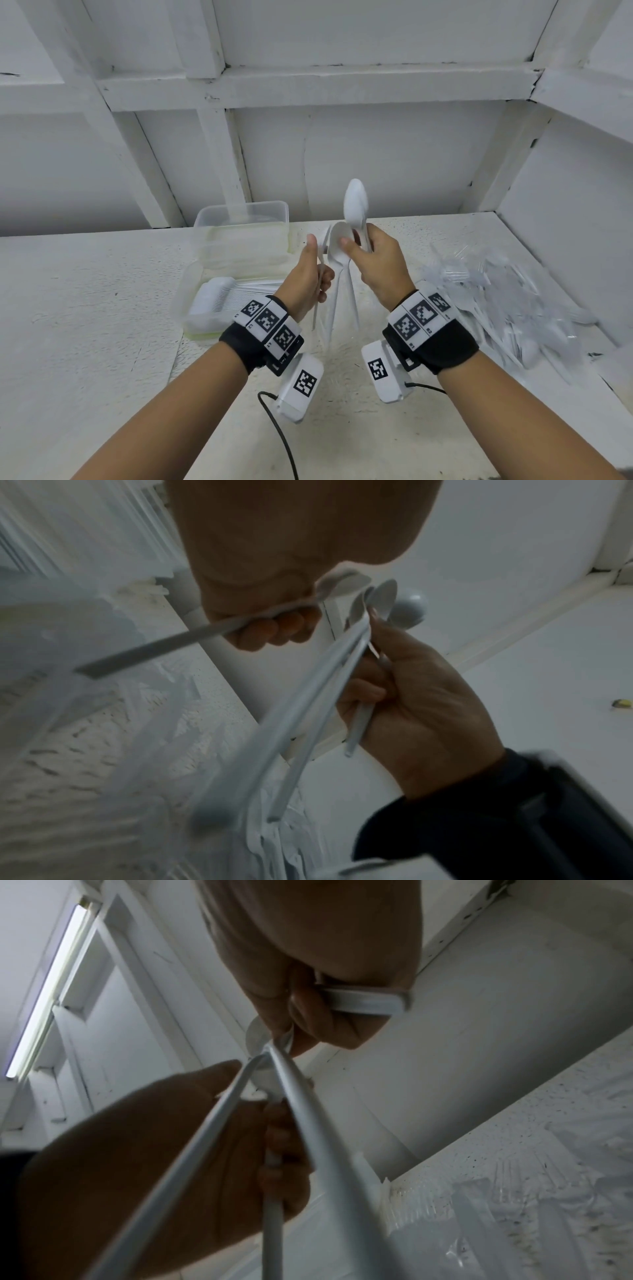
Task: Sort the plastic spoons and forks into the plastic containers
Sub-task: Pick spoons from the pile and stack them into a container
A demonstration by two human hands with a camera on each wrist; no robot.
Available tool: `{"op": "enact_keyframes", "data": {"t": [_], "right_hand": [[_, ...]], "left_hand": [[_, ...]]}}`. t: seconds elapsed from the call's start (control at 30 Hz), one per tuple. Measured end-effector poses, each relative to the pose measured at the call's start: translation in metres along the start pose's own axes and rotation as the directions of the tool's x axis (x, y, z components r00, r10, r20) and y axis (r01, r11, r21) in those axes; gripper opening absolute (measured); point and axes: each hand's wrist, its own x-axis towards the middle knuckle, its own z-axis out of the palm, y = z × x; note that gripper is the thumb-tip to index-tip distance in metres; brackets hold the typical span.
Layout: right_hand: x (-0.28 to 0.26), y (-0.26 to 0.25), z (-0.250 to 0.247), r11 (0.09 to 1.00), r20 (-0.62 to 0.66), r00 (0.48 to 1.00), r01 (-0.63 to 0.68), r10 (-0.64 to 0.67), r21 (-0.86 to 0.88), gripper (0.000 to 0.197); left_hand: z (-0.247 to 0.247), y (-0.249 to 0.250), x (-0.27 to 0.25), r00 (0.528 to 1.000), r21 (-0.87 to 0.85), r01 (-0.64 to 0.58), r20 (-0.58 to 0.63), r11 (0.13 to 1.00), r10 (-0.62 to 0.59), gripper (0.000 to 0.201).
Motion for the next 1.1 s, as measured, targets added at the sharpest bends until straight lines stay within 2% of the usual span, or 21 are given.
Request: {"op": "enact_keyframes", "data": {"t": [0.07, 0.17, 0.27, 0.37, 0.53, 0.63, 0.73, 0.87, 1.0, 1.1], "right_hand": [[-0.002, 0.000, 0.004, 0.999, -0.009, 0.999, 0.031, -0.031, -0.025, 0.006], [-0.003, 0.002, 0.010, 0.992, -0.062, 0.996, 0.062, -0.069, -0.111, 0.003], [-0.003, 0.006, 0.013, 0.963, -0.095, 0.988, 0.094, -0.121, -0.253, 0.023], [-0.004, 0.007, 0.014, 0.939, -0.074, 0.987, 0.113, -0.144, -0.324, 0.033], [-0.005, 0.010, 0.017, 0.892, -0.046, 0.983, 0.139, -0.176, -0.431, 0.036], [-0.007, 0.009, 0.020, 0.907, -0.035, 0.984, 0.145, -0.173, -0.394, 0.032], [-0.012, 0.007, 0.023, 0.951, -0.048, 0.988, 0.131, -0.150, -0.278, 0.025], [-0.024, 0.015, 0.030, 0.911, 0.022, 0.990, 0.139, -0.141, -0.388, 0.023], [-0.031, 0.021, 0.039, 0.925, -0.014, 0.999, 0.031, -0.039, -0.379, 0.023], [-0.030, 0.021, 0.040, 0.894, -0.013, 0.999, 0.023, -0.032, -0.448, 0.024]], "left_hand": [[0.003, -0.001, 0.000, 0.998, -0.045, 0.027, 0.061, 0.999, -0.025, 0.063], [0.005, -0.002, 0.001, 0.998, -0.095, 0.045, 0.054, 0.994, -0.040, 0.062], [0.004, 0.000, 0.001, 0.996, -0.159, 0.043, 0.084, 0.986, -0.030, 0.061], [0.003, 0.003, -0.001, 0.993, -0.212, 0.058, 0.109, 0.976, -0.035, 0.068], [0.003, 0.004, -0.005, 1.000, -0.140, 0.009, 0.021, 0.990, -0.006, 0.056], [0.004, 0.005, -0.006, 0.999, -0.134, -0.033, -0.009, 0.990, 0.032, 0.049], [0.003, 0.005, -0.004, 0.995, -0.143, -0.073, -0.084, 0.987, 0.062, 0.052], [0.002, 0.006, 0.002, 0.979, -0.175, -0.099, -0.195, 0.980, 0.064, 0.062], [0.005, 0.001, 0.002, 0.977, -0.210, -0.104, -0.206, 0.972, 0.060, 0.064], [0.008, -0.002, 0.001, 0.978, -0.232, -0.117, -0.197, 0.966, 0.071, 0.058]]}}
